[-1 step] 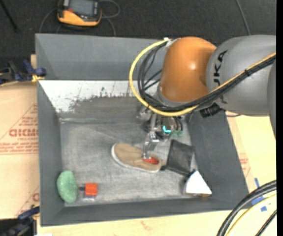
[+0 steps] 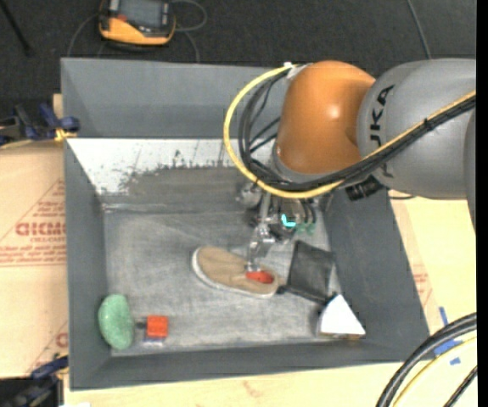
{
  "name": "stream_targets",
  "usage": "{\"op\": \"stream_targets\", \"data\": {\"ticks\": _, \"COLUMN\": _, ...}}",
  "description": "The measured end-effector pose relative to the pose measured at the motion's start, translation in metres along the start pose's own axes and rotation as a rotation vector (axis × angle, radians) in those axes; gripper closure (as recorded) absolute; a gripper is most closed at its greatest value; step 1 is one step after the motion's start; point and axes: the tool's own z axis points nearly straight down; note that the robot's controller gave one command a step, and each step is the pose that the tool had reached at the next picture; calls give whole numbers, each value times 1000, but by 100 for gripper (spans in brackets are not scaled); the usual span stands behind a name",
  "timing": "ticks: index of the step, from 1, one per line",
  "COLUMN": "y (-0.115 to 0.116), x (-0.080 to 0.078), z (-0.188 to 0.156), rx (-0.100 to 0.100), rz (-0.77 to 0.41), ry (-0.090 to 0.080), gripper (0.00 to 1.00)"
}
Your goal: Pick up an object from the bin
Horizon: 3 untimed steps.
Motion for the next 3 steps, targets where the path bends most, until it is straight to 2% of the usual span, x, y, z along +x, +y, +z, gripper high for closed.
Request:
{"op": "stream_targets", "data": {"ticks": 1, "y": 9, "x": 53, "z": 107, "rx": -2, "rz": 81, "ry": -32, "gripper": 100}}
{"op": "stream_targets", "data": {"ticks": 2, "y": 9, "x": 53, "z": 107, "rx": -3, "rz": 81, "ry": -32, "gripper": 100}}
{"op": "stream_targets", "data": {"ticks": 3, "y": 18, "x": 54, "z": -25, "rx": 1, "rz": 141, "ry": -2, "gripper": 100}}
